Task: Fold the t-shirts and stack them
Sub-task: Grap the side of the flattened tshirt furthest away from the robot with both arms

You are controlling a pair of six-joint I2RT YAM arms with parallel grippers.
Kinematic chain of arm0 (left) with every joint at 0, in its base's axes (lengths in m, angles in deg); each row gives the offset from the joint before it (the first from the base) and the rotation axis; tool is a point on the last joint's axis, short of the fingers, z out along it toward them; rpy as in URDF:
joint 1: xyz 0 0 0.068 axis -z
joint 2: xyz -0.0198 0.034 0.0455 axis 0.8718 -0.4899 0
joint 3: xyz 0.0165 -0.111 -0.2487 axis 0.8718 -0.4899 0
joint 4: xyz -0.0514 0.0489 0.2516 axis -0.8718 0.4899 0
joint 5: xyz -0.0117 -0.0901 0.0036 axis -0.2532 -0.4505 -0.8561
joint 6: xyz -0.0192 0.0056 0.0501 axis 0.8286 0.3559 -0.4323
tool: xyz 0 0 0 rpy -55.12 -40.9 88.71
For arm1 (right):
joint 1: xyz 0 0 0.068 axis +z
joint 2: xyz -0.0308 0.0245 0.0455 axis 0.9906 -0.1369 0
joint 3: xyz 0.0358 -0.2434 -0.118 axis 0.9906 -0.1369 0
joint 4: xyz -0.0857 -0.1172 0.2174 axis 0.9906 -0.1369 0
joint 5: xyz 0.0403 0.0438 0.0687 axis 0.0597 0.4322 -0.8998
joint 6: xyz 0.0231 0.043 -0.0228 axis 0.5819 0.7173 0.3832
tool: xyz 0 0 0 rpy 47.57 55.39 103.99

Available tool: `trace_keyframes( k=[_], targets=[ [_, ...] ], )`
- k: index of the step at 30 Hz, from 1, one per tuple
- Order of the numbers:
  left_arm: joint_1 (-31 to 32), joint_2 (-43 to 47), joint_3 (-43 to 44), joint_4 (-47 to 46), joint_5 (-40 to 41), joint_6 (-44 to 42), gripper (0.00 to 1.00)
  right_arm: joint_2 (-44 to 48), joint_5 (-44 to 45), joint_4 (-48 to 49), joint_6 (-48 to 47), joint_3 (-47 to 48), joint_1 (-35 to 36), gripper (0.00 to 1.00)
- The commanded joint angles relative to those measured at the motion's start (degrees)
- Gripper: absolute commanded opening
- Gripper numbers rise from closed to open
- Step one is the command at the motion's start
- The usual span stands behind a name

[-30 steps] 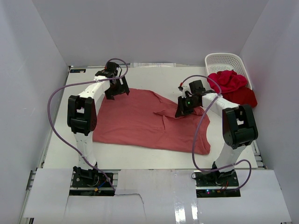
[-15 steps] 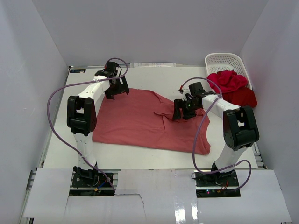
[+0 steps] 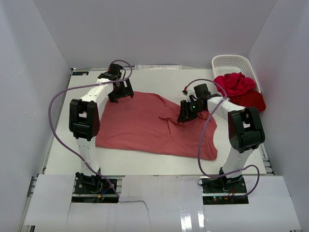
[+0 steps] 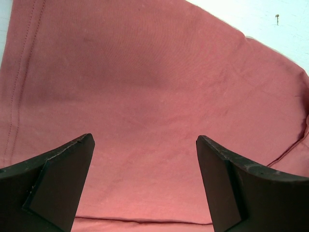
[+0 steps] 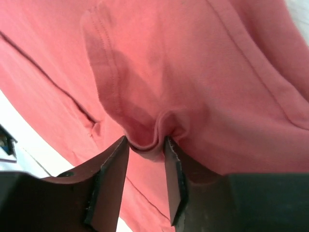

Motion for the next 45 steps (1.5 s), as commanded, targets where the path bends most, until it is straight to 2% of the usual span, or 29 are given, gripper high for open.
trace_keyframes(
  k=[1, 8, 10, 11, 15, 20, 28, 33, 40, 45],
  targets=[
    [0.17, 4.92, -0.37, -1.2, -0.77, -0.59, 0.98, 0.71, -4.48, 1.84, 0.65, -0.32, 0.15, 0.36],
    [0.08, 5.1, -0.54, -1.2, -0.95, -0.5, 0.98, 7.47, -7.83, 1.93, 1.36, -6.2, 0.15, 0.35],
    [0.17, 5.01, -0.63, -1.2, -0.86, -0.5, 0.98, 8.97, -6.78, 0.97, 1.27, -7.43, 0.15, 0.41],
    [0.17, 5.01, -0.63, -1.2, -0.77, -0.5, 0.98, 10.2, -4.95, 0.18, 1.18, -7.79, 0.15, 0.53],
    [0.17, 5.1, -0.54, -1.2, -0.86, -0.42, 0.98, 13.19, -1.33, -2.98, 0.66, -9.54, 0.15, 0.59],
    [0.25, 5.19, -0.72, -1.29, -0.86, -0.5, 0.98, 16.18, 0.52, -1.32, 0.74, -11.22, 0.15, 0.64],
    [0.25, 5.36, -0.81, -1.29, -0.42, -0.59, 0.98, 9.96, 2.97, 0.35, -1.45, -4.28, 0.15, 0.66],
    [0.25, 5.27, -0.89, -1.29, -0.07, -0.68, 0.98, 5.91, 4.82, -2.54, 1.8, 2.04, 0.76, 0.67],
    [0.25, 5.36, -0.89, -1.29, -0.16, -0.68, 0.98, 0.99, 18.69, -11.33, 4.79, 12.49, 6.29, 0.67],
    [0.34, 5.45, -1.07, -1.29, -0.16, -0.68, 0.98, -1.74, 25.12, -16.51, 5.58, 17.34, 10.07, 0.65]
  ],
)
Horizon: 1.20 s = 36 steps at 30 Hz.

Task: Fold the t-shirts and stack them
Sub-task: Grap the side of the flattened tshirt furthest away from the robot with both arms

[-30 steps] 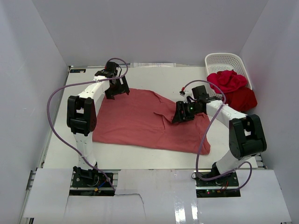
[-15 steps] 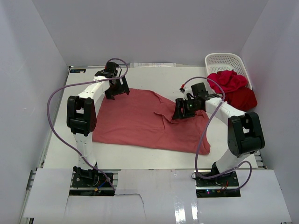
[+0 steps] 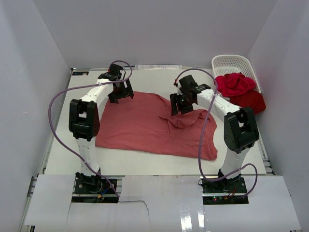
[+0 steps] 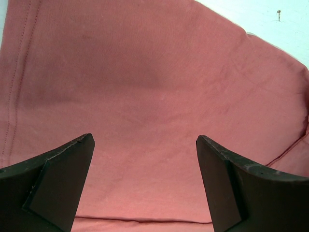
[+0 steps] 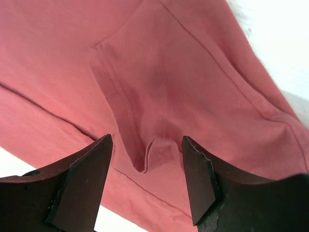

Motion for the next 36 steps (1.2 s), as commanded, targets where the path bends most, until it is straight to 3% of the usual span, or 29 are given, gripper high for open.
trace_keyframes(
  k=[1, 7, 12, 36],
  targets=[
    [0.23, 5.16, -0.22, -0.94, 0.26, -0.51, 0.98, -2.2, 9.23, -7.44, 1.42, 4.44, 2.62, 0.65],
    [0.23, 5.16, -0.13, -0.94, 0.17, -0.51, 0.98, -5.28, 17.15, -13.34, 2.65, 8.49, 5.35, 0.64],
    [0.23, 5.25, -0.13, -0.94, 0.26, -0.51, 0.98, -7.04, 21.55, -14.67, 4.15, 9.55, 6.58, 0.57],
    [0.32, 5.43, -0.04, -0.86, 0.44, -0.68, 0.98, -9.85, 23.23, -15.73, 4.94, 12.89, 10.19, 0.54]
  ],
)
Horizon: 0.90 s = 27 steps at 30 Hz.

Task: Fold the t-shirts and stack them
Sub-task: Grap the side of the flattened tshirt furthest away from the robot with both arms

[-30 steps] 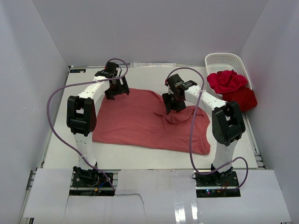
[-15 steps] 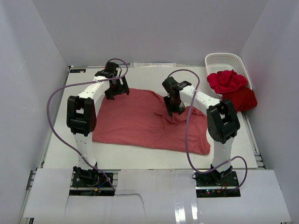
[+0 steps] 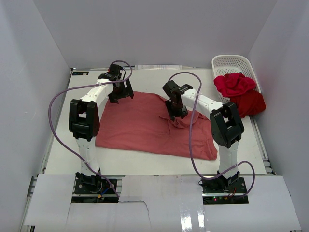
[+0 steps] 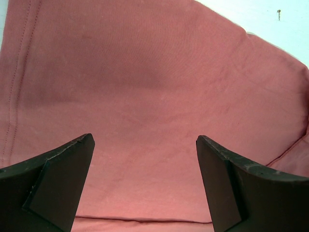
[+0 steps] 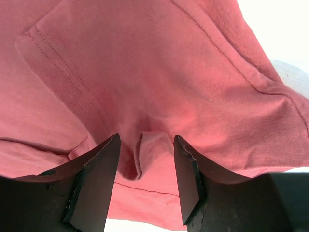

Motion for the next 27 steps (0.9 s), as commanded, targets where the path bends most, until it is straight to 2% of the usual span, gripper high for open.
trace_keyframes(
  k=[1, 10, 13, 23, 24, 27],
  targets=[
    [0.23, 5.47, -0.04, -0.92, 0.41, -0.42, 0.98, 0.86, 1.83, -1.17, 0.92, 2.16, 0.81, 0.54],
    [0.23, 5.65, -0.22, -0.92, 0.41, -0.51, 0.98, -0.2, 2.18, -1.35, 1.1, 1.02, 0.99, 0.53],
    [0.23, 5.56, -0.22, -0.83, 0.41, -0.51, 0.98, -0.02, 2.54, -1.17, 1.18, 0.4, 0.99, 0.46],
    [0.23, 5.56, -0.31, -0.92, 0.68, -0.42, 0.98, -0.81, 2.45, -1.43, 1.1, 0.14, 0.99, 0.43],
    [0.32, 5.65, -0.22, -0.92, 0.68, -0.59, 0.98, -0.99, 2.45, -1.35, 1.18, 0.05, 0.99, 0.38],
    [0.32, 5.65, -0.39, -0.83, 0.76, -0.59, 0.98, -0.99, 2.45, -1.17, 1.1, -0.3, 0.99, 0.33]
  ],
)
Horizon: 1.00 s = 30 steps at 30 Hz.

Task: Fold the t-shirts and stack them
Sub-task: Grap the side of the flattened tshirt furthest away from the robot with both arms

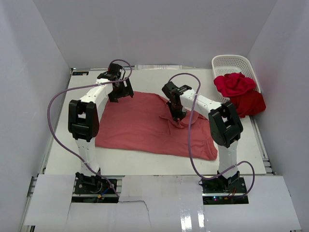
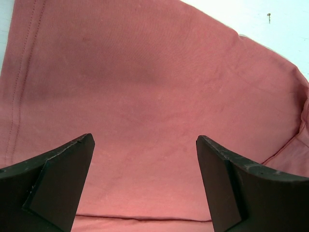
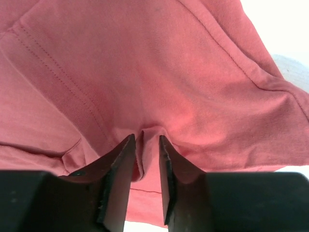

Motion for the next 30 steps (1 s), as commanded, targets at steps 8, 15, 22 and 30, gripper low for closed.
trace_keyframes(
  k=[8, 15, 22, 30],
  targets=[
    [0.23, 4.67, -0.48, -0.72, 0.92, -0.57, 0.98, -0.75, 0.89, -0.93, 0.2, 0.07, 0.12, 0.08],
    [-0.38, 3.52, 1.01, 0.06, 2.06, 0.04, 0.98, -0.83, 0.9, -1.19, -2.34, 7.79, -5.5, 0.08],
    [-3.28, -0.51, 7.16, 2.52, 3.47, 2.15, 0.98, -8.9, -0.33, -4.0, -4.99, 29.22, -18.23, 0.08],
    [-6.01, -6.4, 17.25, 4.55, 4.43, 4.09, 0.98, -15.52, -5.87, -1.21, -6.74, 41.31, -26.07, 0.08]
  ],
)
